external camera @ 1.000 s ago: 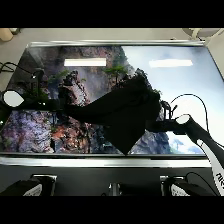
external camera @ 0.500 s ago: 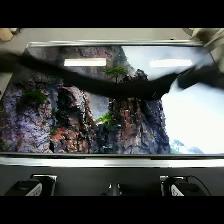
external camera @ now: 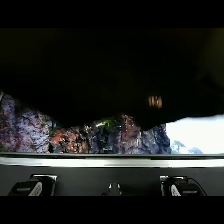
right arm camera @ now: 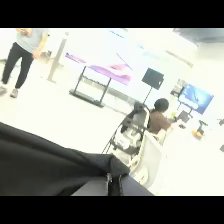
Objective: Fold the shirts.
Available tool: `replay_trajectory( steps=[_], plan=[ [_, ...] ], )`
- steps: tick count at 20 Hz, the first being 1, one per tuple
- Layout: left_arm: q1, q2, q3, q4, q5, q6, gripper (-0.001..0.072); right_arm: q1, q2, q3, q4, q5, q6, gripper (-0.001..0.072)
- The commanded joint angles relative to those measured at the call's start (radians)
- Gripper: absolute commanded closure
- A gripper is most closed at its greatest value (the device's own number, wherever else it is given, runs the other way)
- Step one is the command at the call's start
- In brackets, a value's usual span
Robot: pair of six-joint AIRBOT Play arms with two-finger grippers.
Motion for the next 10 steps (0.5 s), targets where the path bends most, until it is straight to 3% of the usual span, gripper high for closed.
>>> replay_trajectory(
  steps=[1,4,6,8,10],
  plan=[
    [0.006,-0.009,0.013,0.018,-0.062,-0.003,0.0686,-0.001,-0.021,0.019,-0.013,0.056,0.014,0.0696],
    [0.006,-0.050,-0.025,0.021,-0.203,0.026,0.0685,-0.001,-0.095,0.019,-0.016,0.095,-0.028,0.0696],
    [0.006,-0.079,-0.117,0.021,-0.270,0.078,0.0685,0.000,-0.188,0.018,-0.013,0.199,-0.032,0.0696],
    [0.006,-0.109,-0.273,0.020,-0.269,0.090,0.0685,0.000,-0.315,-0.005,-0.013,0.272,-0.032,0.0696],
    [0.005,-0.159,-0.458,0.019,-0.221,0.090,0.0685,0.000,-0.464,-0.051,-0.005,0.249,-0.031,0.0696]
  ],
)
